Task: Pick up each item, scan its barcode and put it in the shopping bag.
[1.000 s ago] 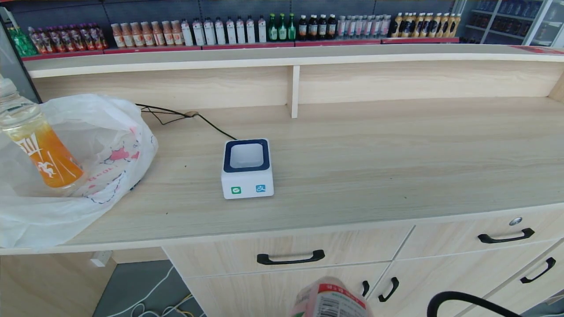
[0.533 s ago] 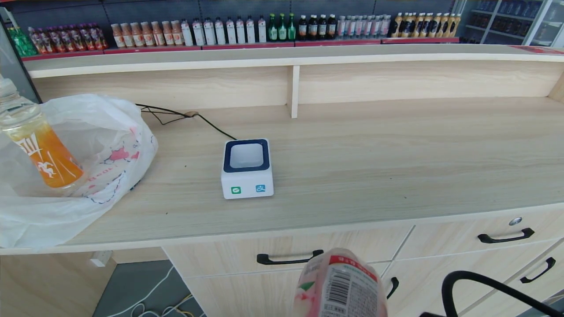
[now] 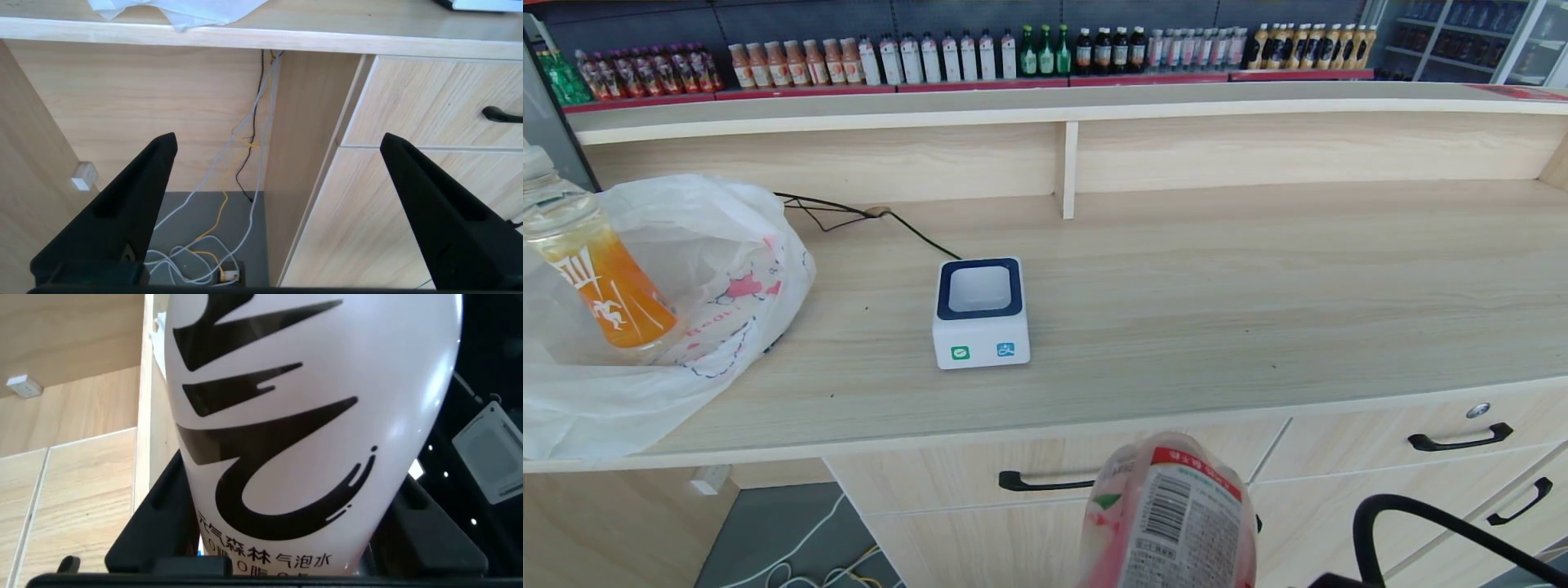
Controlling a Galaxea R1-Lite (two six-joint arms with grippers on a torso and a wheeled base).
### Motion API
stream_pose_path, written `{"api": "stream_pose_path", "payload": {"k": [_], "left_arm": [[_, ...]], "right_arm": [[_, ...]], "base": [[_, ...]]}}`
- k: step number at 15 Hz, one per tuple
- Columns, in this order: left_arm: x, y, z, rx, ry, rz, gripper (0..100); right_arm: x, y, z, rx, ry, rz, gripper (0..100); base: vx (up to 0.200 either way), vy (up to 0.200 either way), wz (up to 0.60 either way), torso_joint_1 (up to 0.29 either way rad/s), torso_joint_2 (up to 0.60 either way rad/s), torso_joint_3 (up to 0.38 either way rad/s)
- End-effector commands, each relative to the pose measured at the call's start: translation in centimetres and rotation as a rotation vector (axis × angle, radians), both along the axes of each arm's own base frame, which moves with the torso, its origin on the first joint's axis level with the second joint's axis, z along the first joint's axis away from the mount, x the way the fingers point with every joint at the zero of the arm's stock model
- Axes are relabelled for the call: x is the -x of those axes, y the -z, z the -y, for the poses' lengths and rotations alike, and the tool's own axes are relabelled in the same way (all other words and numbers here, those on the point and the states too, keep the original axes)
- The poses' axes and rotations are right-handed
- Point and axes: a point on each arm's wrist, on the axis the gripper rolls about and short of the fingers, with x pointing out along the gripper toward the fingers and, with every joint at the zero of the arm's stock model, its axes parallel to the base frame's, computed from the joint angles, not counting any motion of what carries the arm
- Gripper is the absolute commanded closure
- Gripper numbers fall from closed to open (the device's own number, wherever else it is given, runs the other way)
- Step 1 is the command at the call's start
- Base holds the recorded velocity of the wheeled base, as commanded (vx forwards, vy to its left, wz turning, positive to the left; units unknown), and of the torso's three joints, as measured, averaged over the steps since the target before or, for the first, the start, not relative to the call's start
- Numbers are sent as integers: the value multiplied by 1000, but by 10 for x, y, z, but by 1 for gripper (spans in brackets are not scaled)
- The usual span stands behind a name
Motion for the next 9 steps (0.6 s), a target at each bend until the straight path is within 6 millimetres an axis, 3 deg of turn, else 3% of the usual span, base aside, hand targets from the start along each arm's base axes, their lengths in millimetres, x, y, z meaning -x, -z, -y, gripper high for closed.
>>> {"api": "stream_pose_path", "payload": {"k": [1,9], "left_arm": [[0,0,0,0,0,0,0],[0,0,0,0,-1,0,0]], "right_arm": [[0,0,0,0,4,-1,100],[0,0,0,-1,27,-5,100]], "base": [[0,0,0,0,0,0],[0,0,0,0,0,0]]}}
